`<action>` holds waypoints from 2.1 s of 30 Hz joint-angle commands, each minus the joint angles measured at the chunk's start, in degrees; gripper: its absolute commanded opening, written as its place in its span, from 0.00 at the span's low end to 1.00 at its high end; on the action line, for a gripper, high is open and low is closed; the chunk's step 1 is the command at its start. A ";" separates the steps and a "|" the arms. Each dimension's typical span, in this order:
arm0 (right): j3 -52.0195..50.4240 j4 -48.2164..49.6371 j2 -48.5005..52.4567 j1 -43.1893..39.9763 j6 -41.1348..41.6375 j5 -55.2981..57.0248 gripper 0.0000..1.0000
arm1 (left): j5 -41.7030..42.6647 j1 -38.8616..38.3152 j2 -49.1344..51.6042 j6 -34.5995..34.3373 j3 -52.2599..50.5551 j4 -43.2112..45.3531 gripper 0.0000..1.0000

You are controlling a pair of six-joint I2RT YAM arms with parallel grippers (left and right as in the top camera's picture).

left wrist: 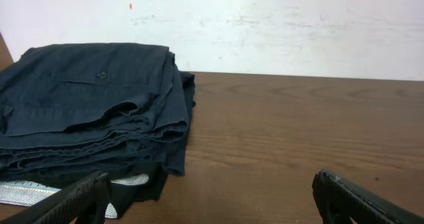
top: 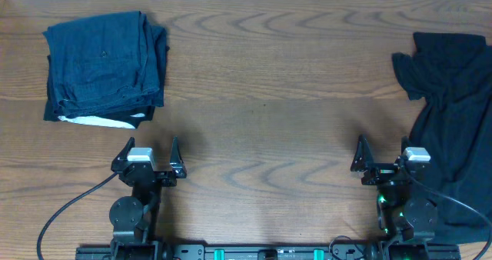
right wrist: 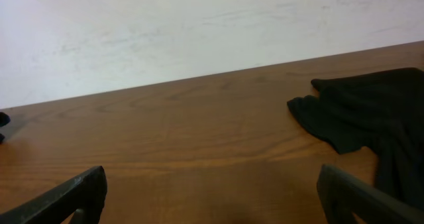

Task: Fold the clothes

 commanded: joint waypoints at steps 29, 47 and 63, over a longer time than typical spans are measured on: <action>47.41 -11.41 41.11 -0.28 -0.20 2.23 0.99 | 0.42 -0.22 -0.39 0.35 -0.57 -2.38 0.98; 83.54 -40.46 92.08 -11.93 -4.07 6.97 0.54 | 0.42 -0.22 -0.39 0.35 -0.57 -2.38 0.98; 83.54 -27.65 113.22 -17.40 -3.80 6.23 0.01 | 0.39 -0.22 -0.39 0.35 -0.57 -2.38 0.98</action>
